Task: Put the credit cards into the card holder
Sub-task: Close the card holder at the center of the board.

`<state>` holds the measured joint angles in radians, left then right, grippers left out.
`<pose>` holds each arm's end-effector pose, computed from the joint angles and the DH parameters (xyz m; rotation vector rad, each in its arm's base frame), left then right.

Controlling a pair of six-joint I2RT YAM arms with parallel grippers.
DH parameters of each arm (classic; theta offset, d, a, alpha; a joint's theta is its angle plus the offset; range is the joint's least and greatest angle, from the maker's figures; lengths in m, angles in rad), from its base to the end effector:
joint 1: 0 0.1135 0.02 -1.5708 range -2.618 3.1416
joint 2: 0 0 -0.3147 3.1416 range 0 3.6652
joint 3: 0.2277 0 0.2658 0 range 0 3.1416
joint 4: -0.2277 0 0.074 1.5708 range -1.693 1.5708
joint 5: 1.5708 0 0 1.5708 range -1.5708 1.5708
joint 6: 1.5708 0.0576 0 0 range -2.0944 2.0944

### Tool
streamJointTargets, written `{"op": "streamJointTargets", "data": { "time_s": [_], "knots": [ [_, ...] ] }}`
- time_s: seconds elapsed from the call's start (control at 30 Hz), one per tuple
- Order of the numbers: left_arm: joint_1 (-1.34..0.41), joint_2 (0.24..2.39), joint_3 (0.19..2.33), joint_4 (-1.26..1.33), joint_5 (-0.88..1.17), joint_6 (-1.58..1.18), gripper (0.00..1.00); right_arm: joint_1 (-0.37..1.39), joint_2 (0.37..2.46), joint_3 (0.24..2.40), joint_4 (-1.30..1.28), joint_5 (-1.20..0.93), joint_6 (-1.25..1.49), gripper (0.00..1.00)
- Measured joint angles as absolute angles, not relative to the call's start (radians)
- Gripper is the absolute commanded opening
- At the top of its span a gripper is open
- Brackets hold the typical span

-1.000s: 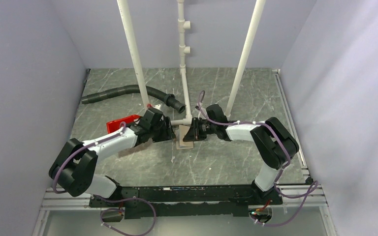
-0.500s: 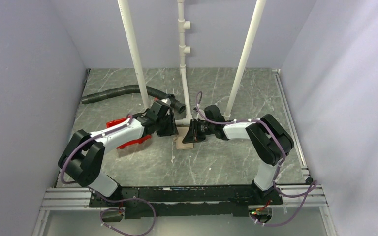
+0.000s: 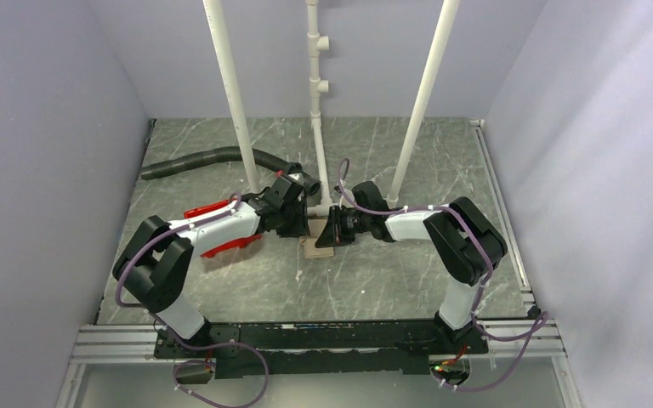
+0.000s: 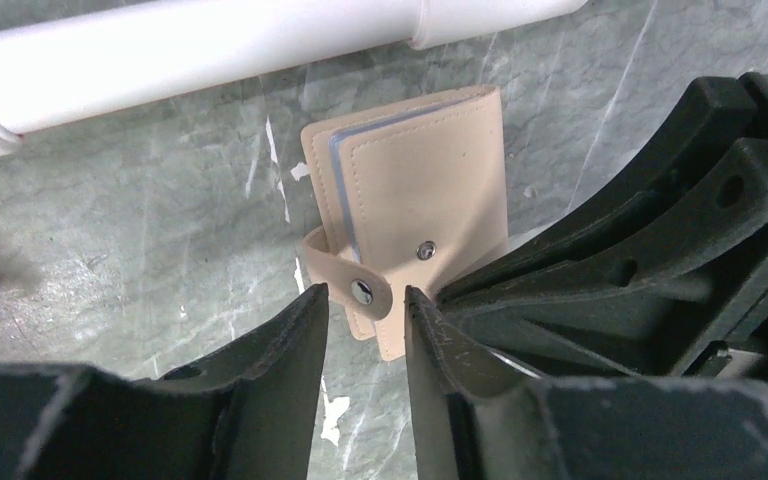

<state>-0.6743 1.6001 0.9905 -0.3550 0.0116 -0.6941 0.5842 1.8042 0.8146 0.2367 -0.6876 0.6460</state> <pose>0.2736 -0.2196 0.2209 -0.0212 2.6287 -0.5314 0.2898 0.2354 0.1552 -0.3122 2.5246 1.3637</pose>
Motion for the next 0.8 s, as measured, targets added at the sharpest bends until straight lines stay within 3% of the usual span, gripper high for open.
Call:
{"op": "streamJointTargets", "data": {
  "time_s": [0.43, 0.8],
  "knots": [
    [-0.691, 1.636, 1.033, -0.387, -0.033, -0.691, 0.31, 0.584, 1.806, 0.815, 0.240, -0.690, 0.646, 0.13],
    [-0.696, 1.647, 1.041, -0.391, -0.041, -0.691, 0.07, 0.585, 1.806, 0.815, 0.236, -0.688, 0.643, 0.13]
  ]
}}
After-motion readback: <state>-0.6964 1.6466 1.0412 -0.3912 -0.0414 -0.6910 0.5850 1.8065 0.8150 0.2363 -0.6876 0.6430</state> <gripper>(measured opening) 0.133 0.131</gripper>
